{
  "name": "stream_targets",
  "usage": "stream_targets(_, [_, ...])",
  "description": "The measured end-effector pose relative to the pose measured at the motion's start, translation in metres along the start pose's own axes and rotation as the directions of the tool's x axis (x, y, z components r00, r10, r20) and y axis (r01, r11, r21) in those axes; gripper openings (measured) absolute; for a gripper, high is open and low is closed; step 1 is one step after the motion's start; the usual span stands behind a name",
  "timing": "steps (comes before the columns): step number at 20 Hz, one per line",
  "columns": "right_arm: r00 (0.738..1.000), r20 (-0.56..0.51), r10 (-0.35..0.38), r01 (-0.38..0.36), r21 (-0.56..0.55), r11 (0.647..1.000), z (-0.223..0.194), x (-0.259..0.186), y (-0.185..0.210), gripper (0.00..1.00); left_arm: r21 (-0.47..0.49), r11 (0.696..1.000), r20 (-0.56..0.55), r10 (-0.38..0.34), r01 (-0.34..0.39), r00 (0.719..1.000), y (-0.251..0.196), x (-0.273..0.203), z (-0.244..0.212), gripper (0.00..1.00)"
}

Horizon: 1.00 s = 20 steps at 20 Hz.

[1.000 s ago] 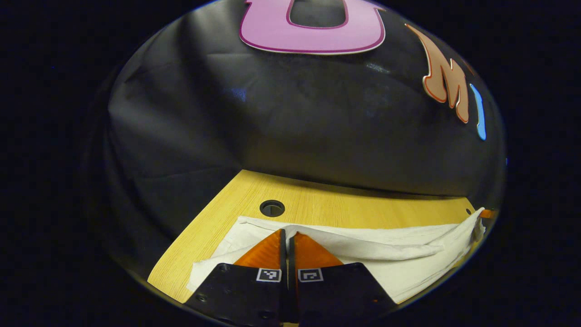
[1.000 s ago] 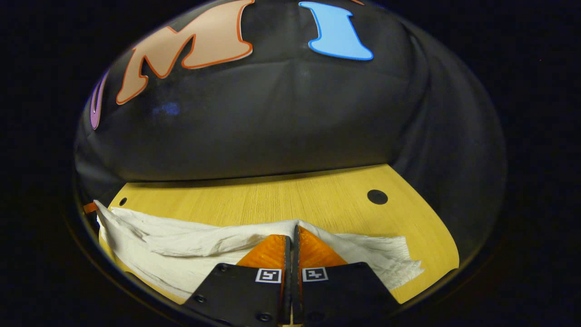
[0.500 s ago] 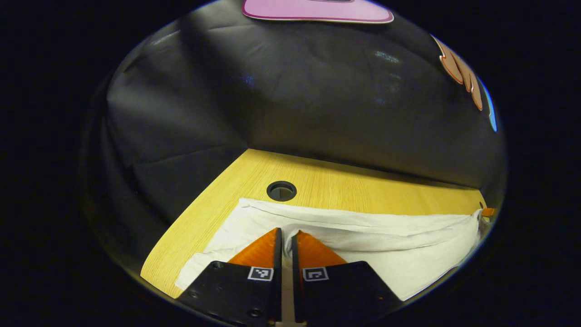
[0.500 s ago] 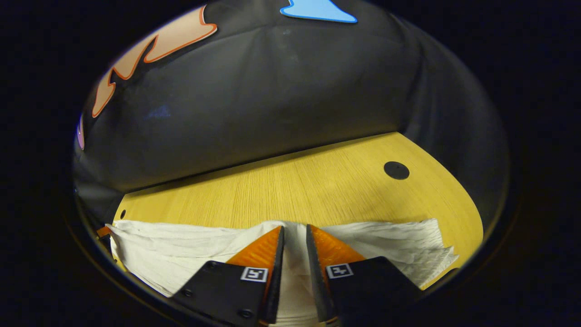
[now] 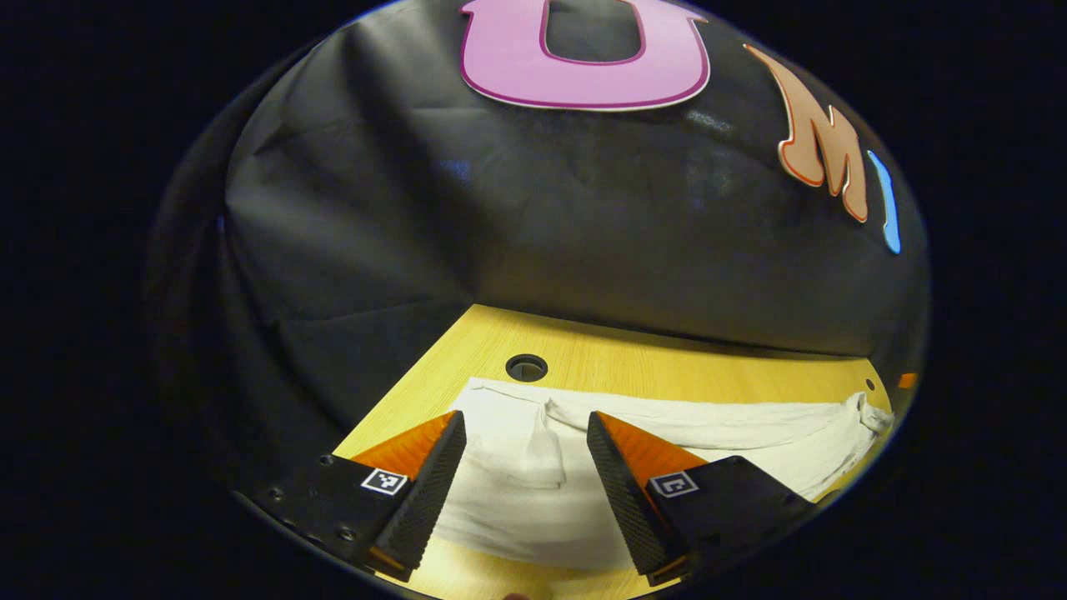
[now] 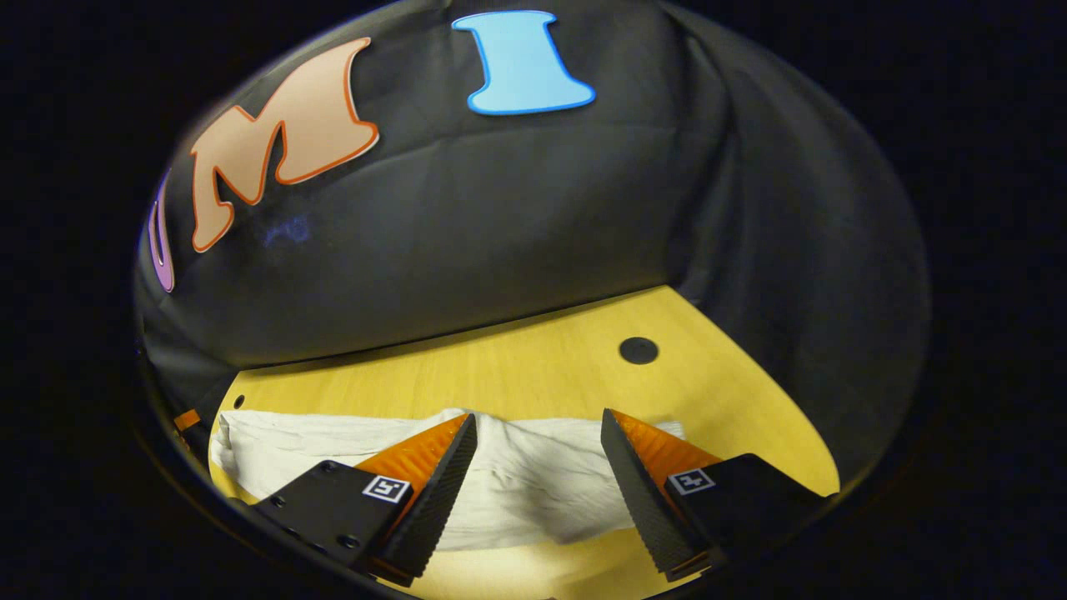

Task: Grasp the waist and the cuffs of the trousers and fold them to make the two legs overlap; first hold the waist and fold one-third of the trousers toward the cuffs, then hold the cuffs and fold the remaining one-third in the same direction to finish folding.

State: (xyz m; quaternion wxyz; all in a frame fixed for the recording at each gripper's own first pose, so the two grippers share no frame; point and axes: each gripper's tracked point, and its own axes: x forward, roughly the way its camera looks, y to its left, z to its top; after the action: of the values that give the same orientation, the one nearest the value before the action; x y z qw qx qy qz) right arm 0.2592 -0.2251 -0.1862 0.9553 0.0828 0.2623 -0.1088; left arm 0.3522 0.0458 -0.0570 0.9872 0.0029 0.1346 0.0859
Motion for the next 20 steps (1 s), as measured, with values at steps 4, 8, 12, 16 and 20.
stream_targets(4, [0.998,-0.012,-0.059,0.059,0.031,0.998,-0.007,-0.022,-0.059,0.96,-0.003,1.000,0.020,0.018,-0.018,1.000,0.000,-0.045,-0.004,0.89])
stream_targets(8, [0.992,-0.043,-0.117,0.119,0.069,0.990,-0.029,-0.030,-0.107,0.97,-0.009,0.999,0.029,0.032,-0.031,0.999,-0.014,-0.085,-0.008,0.89])
stream_targets(12, [0.988,-0.107,-0.114,0.122,0.076,0.990,-0.067,-0.020,-0.125,0.96,-0.007,0.999,0.029,0.046,-0.046,0.999,-0.029,-0.110,-0.017,0.89])
stream_targets(16, [0.988,-0.140,-0.065,0.084,0.132,0.988,-0.089,-0.001,-0.117,0.97,0.011,0.994,0.024,0.110,-0.111,0.994,-0.027,-0.126,-0.029,0.88])
stream_targets(20, [0.992,-0.125,-0.024,0.051,0.214,0.976,-0.087,0.013,-0.112,0.92,0.003,0.991,0.004,0.136,-0.136,0.991,-0.030,-0.130,-0.037,0.89])
